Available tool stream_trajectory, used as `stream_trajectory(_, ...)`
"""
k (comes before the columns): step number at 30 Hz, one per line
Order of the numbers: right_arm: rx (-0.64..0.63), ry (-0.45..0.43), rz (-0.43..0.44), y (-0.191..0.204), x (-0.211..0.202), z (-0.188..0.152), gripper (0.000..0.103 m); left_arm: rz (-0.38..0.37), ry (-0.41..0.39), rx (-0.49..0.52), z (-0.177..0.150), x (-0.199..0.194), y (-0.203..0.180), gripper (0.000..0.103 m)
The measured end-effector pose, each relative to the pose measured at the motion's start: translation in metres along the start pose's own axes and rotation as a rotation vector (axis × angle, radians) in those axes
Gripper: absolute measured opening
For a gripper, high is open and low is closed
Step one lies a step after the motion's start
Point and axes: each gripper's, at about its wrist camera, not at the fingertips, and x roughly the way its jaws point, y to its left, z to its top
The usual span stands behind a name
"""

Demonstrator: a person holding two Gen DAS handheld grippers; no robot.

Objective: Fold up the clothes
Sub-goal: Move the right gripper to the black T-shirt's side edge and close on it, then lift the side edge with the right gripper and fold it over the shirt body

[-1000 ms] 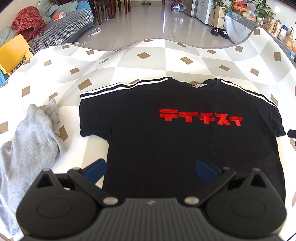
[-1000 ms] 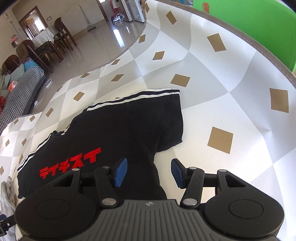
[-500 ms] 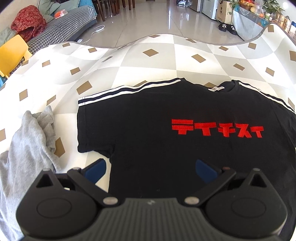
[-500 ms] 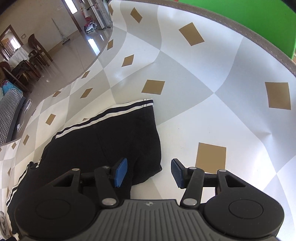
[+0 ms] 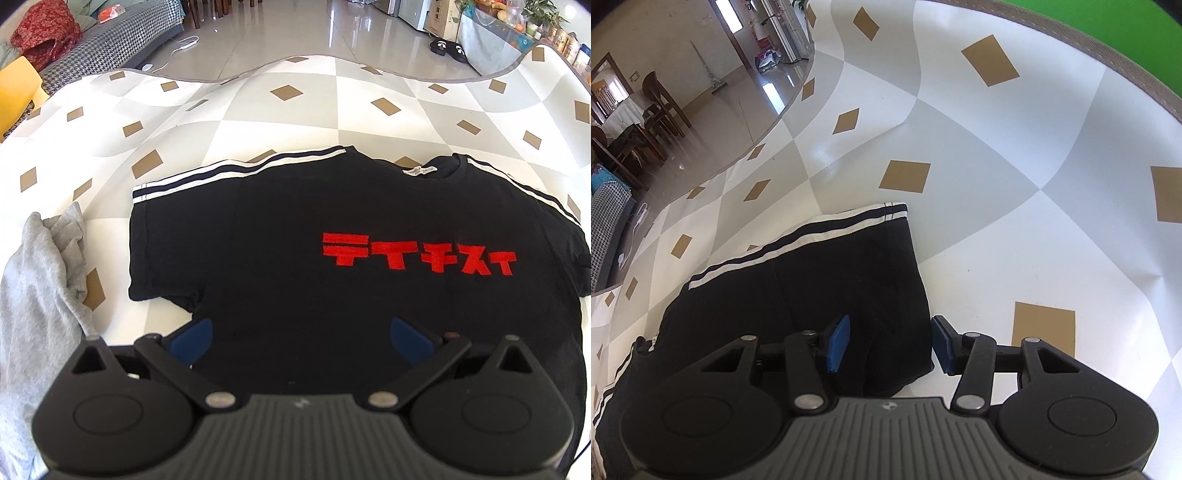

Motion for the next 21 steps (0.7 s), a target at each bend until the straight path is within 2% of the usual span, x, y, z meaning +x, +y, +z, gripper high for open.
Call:
stream_trajectory(4, -0.022, -0.024, -0.008, 0.004, 0.003, 0.0, 0.032, 0.001, 0.012, -0.014, 0.0, 0.003, 0.003, 0.103)
stream_trajectory(6, -0.026, -0.029, 0.002, 0.005, 0.005, 0.0, 0.021, 0.0, 0.018, -0.02, 0.0, 0.004, 0.004, 0.103)
stream_trajectory(9, -0.023, -0.029, 0.008, 0.007, 0.006, 0.001, 0.014, -0.003, 0.027, -0.029, -0.001, 0.005, 0.007, 0.103)
stream_trajectory(17, -0.086, -0.078, 0.033, 0.022, -0.005, 0.001, 0.01, -0.007, 0.038, -0.044, -0.001, 0.007, 0.011, 0.103)
stream_trajectory(21, -0.159, -0.121, 0.051, 0.038, -0.015, 0.001, 0.009, -0.007, 0.043, -0.05, -0.001, 0.008, 0.012, 0.103)
